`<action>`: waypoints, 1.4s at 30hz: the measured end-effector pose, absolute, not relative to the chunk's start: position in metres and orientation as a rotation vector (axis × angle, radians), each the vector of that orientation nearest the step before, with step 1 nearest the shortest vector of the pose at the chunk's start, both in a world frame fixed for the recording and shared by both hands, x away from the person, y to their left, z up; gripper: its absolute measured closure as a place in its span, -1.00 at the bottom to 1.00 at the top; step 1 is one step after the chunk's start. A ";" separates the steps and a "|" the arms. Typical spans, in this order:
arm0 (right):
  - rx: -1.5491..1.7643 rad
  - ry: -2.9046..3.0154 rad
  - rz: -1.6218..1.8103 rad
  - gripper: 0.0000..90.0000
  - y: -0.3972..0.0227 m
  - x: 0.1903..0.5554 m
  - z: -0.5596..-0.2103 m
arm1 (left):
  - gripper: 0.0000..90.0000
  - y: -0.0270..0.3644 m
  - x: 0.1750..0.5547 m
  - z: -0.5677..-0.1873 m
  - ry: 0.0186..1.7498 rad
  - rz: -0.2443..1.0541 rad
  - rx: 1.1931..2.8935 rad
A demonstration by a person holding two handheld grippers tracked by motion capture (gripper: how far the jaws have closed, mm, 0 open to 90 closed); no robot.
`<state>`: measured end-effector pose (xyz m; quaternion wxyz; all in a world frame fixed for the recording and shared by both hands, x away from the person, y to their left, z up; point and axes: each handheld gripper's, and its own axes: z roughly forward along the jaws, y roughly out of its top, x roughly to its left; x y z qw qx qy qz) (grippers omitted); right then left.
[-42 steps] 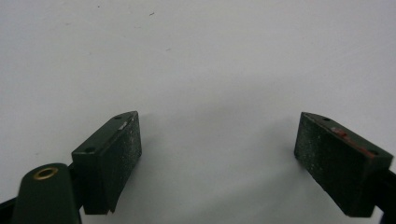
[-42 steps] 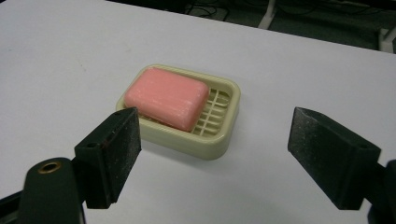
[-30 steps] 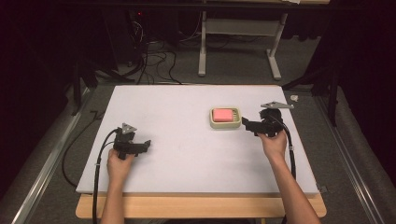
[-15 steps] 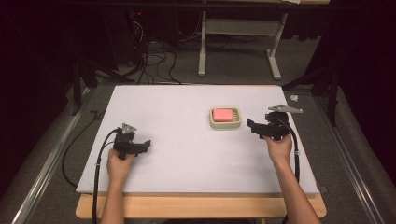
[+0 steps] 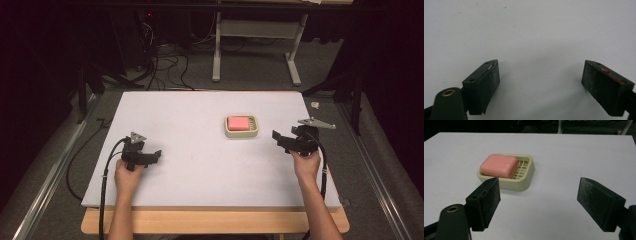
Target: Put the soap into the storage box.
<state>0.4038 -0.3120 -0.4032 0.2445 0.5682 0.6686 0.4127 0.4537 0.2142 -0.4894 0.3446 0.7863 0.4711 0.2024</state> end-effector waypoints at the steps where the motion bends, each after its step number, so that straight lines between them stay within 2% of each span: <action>1: 1.560 1.820 1.129 -0.57 -0.313 0.402 -0.404 | -0.66 0.214 0.454 -0.489 1.223 0.526 2.042; 42: 1.632 1.851 1.112 -0.55 -0.318 0.394 -0.444 | -0.66 0.214 0.454 -0.489 1.224 0.525 2.042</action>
